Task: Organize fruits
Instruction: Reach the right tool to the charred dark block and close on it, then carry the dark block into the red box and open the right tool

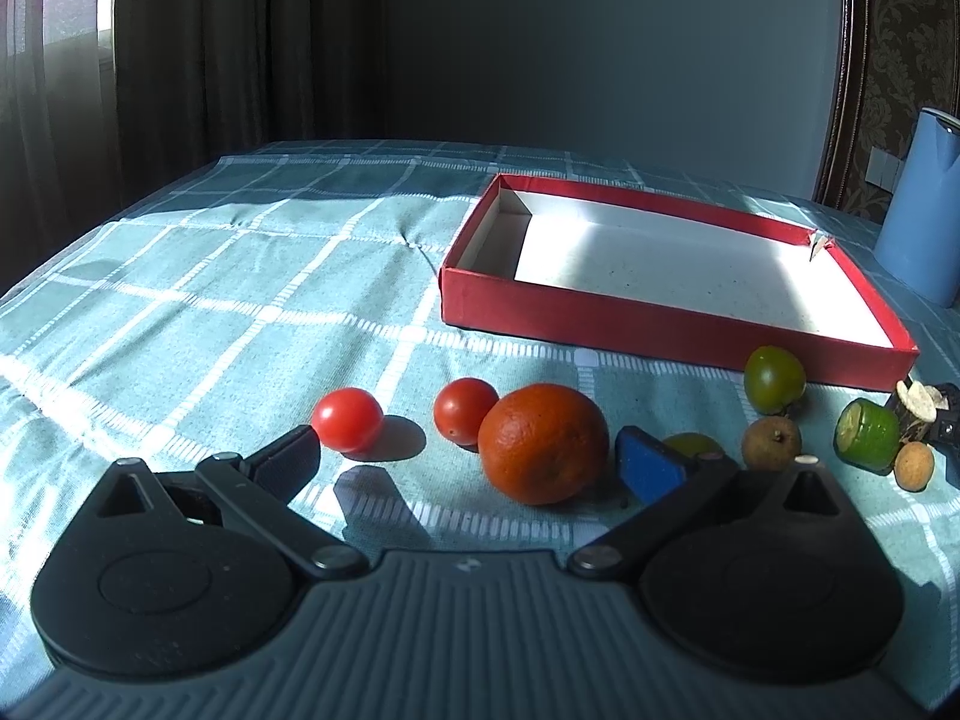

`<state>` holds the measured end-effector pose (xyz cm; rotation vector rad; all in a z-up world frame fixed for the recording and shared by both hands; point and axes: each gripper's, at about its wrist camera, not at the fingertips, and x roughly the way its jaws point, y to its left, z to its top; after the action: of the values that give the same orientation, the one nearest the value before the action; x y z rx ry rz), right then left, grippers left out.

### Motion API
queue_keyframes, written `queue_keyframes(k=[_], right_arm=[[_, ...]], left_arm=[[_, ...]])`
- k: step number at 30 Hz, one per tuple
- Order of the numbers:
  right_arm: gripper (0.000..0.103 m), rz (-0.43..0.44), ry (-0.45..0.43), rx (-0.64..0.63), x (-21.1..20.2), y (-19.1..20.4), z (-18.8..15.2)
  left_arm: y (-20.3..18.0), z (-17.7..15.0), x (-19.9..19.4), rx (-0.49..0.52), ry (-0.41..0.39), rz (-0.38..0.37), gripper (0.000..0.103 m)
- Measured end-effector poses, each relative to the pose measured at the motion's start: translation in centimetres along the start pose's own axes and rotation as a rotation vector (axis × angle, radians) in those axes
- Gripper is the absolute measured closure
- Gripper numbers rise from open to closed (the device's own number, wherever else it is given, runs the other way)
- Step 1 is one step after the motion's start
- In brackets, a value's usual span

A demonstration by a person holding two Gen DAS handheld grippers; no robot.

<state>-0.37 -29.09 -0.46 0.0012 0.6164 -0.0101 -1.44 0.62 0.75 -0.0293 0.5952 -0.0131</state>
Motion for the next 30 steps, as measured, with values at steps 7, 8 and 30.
queue_keyframes(k=[7,8,30], right_arm=[[0.074,-0.001,-0.012,0.007,-0.1,0.0,-0.1],[0.074,0.000,-0.018,0.014,-0.3,-0.1,-0.1],[0.074,0.125,-0.142,-0.030,-1.1,4.7,6.3]], left_arm=[[0.0,0.0,0.0,-0.001,0.001,0.000,0.000],[0.0,0.0,0.0,-0.001,0.001,0.000,0.000],[0.2,0.1,-0.1,-0.008,0.005,0.005,0.000]])
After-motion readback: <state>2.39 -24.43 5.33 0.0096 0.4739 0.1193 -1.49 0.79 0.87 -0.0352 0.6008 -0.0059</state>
